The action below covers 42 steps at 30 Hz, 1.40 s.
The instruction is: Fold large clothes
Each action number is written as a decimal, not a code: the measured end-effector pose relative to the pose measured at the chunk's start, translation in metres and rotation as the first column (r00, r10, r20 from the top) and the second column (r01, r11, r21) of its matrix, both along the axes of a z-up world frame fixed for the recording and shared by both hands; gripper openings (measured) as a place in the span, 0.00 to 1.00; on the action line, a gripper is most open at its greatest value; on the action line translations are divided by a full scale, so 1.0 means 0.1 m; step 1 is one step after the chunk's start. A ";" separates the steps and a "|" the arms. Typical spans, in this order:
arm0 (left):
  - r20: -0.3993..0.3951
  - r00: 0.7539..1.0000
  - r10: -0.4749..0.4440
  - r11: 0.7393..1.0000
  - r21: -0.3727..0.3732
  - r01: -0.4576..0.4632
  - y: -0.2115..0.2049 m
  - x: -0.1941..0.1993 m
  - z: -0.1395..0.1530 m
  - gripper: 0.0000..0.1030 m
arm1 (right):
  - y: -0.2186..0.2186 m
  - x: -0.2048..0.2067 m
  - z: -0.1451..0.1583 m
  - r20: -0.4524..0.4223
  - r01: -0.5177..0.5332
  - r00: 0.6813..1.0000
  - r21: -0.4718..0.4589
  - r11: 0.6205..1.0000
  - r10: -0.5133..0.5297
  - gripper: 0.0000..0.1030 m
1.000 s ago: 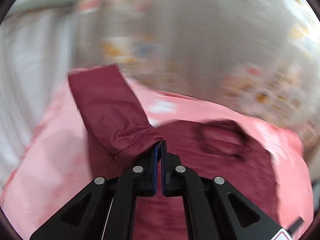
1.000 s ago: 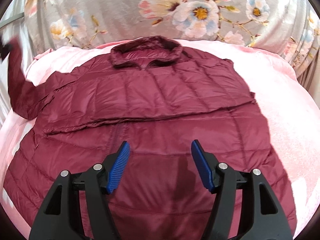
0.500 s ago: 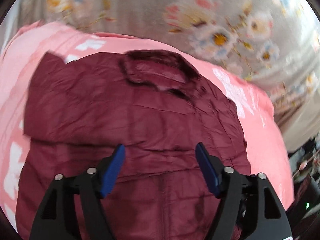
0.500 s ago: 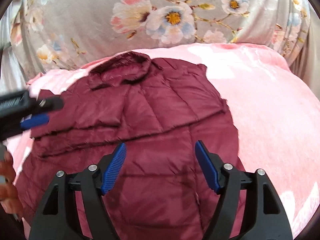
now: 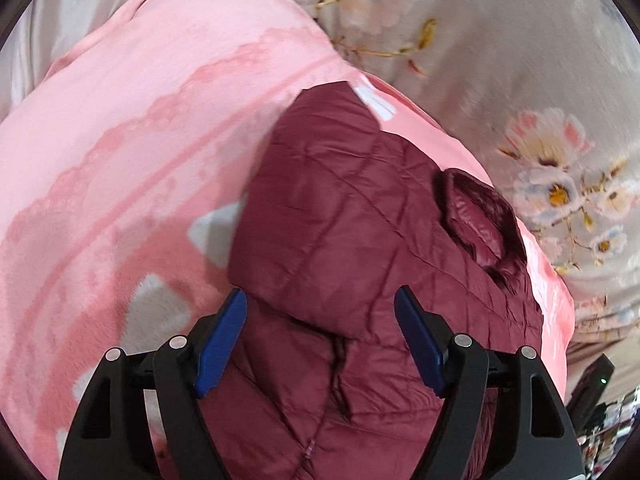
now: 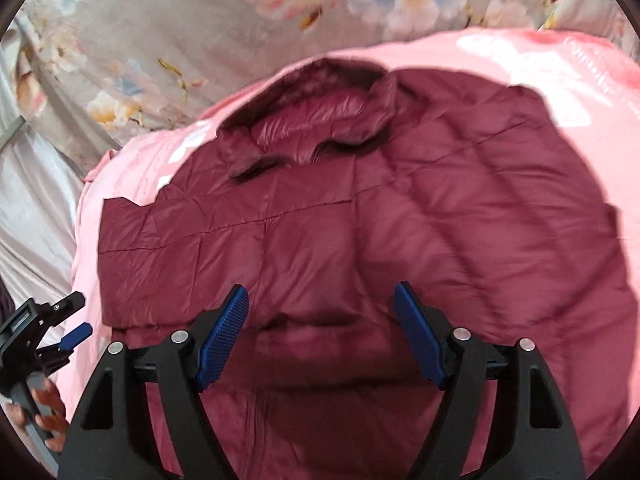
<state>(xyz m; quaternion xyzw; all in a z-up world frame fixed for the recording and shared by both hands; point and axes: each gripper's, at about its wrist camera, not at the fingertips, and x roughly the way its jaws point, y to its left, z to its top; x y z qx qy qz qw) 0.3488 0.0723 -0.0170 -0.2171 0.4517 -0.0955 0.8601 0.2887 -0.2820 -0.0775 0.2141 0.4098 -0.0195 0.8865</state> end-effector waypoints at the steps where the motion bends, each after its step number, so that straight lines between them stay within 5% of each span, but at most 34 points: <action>1: -0.005 1.000 0.001 1.000 0.003 -0.001 0.00 0.01 -0.01 0.71 | 0.03 0.05 -0.02 -0.009 -0.016 1.000 0.008 1.000 0.016 0.43; 2: -0.008 1.000 -0.001 1.000 0.005 0.001 0.00 0.03 -0.02 0.71 | 0.02 0.08 0.00 -0.006 -0.021 1.000 0.018 1.000 0.021 0.19; 3: -0.009 1.000 -0.003 1.000 0.007 0.003 0.01 0.03 -0.02 0.71 | 0.00 0.09 0.05 0.006 -0.026 1.000 0.036 0.999 0.025 0.12; 8: 0.006 1.000 -0.016 1.000 -0.002 0.016 -0.01 0.05 0.04 0.71 | -0.46 -0.31 0.84 0.231 0.092 0.969 -0.002 0.996 -0.089 0.07; 11: 0.003 1.000 -0.019 1.000 -0.019 0.019 -0.03 0.08 0.05 0.71 | -0.77 -0.53 1.01 0.253 0.188 0.955 -0.112 0.976 -0.155 0.07; 18: -0.066 0.997 -0.033 0.997 -0.074 0.028 -0.35 0.34 -0.13 0.71 | -1.09 -0.56 0.44 0.101 0.204 0.976 -0.151 0.967 -0.191 0.07; 23: -0.065 0.996 0.054 0.999 0.006 -0.053 -0.37 0.57 -0.21 0.66 | -1.10 -0.58 0.38 0.099 0.198 0.978 -0.143 0.970 -0.185 0.07; 26: -0.075 0.995 0.065 0.997 0.050 -0.061 -0.34 0.65 -0.25 0.42 | -1.10 -0.66 0.36 0.100 0.192 0.979 -0.142 0.971 -0.178 0.07; 28: -0.058 0.997 0.049 0.994 0.099 -0.043 -0.37 0.65 -0.24 0.09 | -1.08 -0.64 0.34 0.096 0.189 0.980 -0.153 0.970 -0.175 0.07; 29: -0.048 0.998 0.039 0.990 0.138 -0.032 -0.40 0.64 -0.23 0.05 | -1.06 -0.64 0.33 0.090 0.187 0.981 -0.166 0.968 -0.174 0.07; 37: -0.028 1.000 0.008 0.971 0.238 -0.002 -0.42 0.57 -0.38 0.02 | -0.99 -0.56 -0.11 -0.018 0.167 0.985 -0.216 0.962 -0.174 0.07; 42: -0.001 1.000 -0.020 0.942 0.335 0.019 -0.54 0.52 -0.39 0.03 | -0.91 -0.51 -0.08 -0.044 0.138 0.987 -0.281 0.950 -0.156 0.08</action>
